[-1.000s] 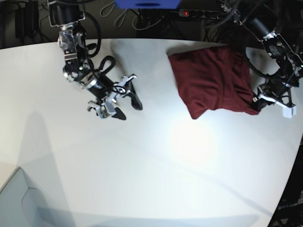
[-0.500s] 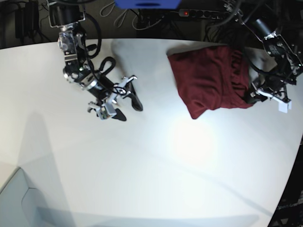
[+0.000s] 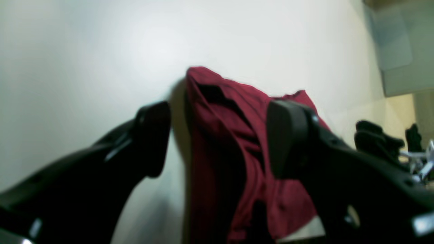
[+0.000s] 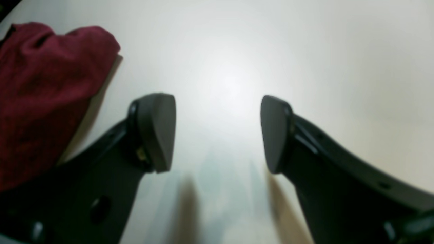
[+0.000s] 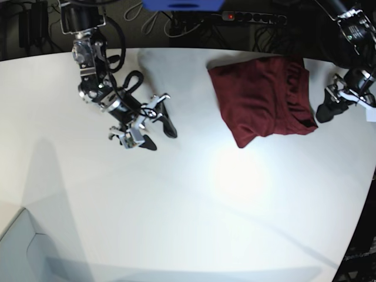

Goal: Layout the t-shirt on the table in an organized manner, then fold the t-shirt properly
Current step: 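Pull the bundle's corner with the left gripper to straighten the fold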

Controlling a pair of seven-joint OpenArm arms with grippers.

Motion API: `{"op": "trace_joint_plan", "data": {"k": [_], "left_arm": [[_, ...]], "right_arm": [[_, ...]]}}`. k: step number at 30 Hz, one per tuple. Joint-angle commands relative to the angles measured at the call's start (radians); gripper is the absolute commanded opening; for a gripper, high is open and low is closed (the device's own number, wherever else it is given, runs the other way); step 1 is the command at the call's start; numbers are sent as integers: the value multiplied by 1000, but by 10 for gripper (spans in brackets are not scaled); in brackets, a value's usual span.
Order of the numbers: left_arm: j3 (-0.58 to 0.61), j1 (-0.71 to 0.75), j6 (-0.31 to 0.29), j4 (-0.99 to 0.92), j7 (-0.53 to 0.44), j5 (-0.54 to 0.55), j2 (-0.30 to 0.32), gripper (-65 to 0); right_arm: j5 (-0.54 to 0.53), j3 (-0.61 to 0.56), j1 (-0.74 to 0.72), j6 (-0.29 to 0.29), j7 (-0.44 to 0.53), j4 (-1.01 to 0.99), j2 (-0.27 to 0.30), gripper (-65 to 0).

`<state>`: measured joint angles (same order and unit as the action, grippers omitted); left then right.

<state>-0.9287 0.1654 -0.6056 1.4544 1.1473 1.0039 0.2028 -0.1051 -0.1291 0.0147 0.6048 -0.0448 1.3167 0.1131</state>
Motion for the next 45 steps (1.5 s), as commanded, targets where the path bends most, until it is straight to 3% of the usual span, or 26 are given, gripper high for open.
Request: {"op": "trace_joint_plan", "data": {"k": [1,8,23,26,32,45], "left_arm": [[7,7,0,24,-10,28,-9,-219],[72,33,0,16,-19,22,-81,-219],[72,113,2,29,-11,23,-78,-222],[70,119,2,26,-13,23,-78,-303],[70,155,2,30,-10,31,-78,-642],[70,181,2,22,-10,23,-78,-649]], "right_arm": [[-15,1,-15,7,29,19,-2,-260],[-15,-2,-11,7,29,19,-3,-260],[-15,3,-8,7,29,19,0,-260],[-15,3,-8,7,29,19,0,-260],[-15,3,-8,7,29,19,0,-260],[-15,3,-8,7,29,19,0,-260]]}}
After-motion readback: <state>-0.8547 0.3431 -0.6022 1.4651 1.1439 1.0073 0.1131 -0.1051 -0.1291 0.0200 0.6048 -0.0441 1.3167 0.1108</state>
